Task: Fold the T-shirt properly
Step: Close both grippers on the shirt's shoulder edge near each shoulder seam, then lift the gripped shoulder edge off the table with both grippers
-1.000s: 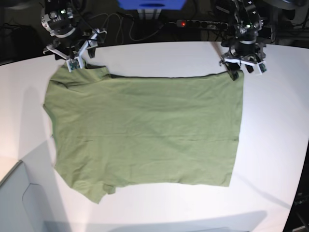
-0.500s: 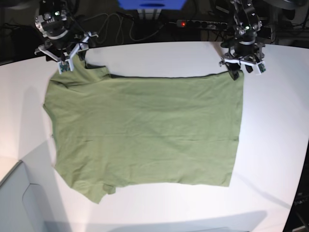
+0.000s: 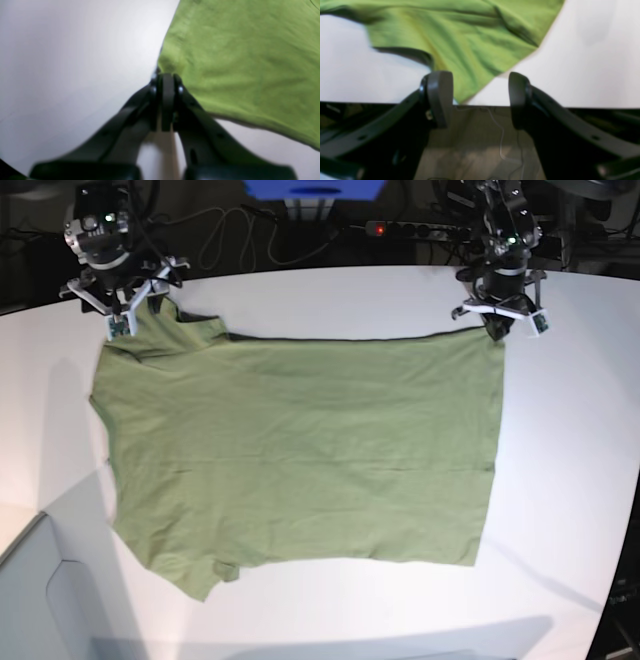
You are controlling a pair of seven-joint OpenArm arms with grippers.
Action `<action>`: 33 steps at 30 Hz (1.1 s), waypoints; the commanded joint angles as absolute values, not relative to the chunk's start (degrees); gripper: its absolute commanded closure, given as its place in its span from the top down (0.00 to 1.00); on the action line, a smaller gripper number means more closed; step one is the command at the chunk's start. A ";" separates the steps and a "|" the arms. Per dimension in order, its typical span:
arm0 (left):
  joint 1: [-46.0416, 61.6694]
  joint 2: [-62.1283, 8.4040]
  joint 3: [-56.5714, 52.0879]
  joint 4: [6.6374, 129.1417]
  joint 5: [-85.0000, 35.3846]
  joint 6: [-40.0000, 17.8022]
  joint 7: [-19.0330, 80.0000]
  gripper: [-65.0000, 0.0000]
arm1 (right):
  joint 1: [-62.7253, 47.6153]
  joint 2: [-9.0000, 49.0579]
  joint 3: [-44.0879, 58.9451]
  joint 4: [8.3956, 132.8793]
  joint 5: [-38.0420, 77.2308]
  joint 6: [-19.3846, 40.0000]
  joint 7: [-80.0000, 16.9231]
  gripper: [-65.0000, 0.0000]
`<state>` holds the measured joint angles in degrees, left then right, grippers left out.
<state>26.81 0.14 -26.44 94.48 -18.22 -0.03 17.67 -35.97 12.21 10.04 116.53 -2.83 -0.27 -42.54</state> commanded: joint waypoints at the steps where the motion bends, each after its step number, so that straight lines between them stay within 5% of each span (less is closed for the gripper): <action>1: 27.12 -0.04 -26.68 95.52 -18.33 -0.04 16.92 0.00 | -35.65 12.62 10.86 116.09 -3.12 0.13 -41.98 0.54; 11: 27.21 -0.04 -26.42 95.52 -18.33 -0.04 16.92 0.00 | -35.47 12.18 11.56 112.92 -3.03 7.69 -41.45 0.59; 33: 27.21 -0.04 -26.33 95.34 -18.33 -0.04 16.92 0.00 | -31.60 12.44 8.92 106.95 -2.86 7.87 -41.36 0.59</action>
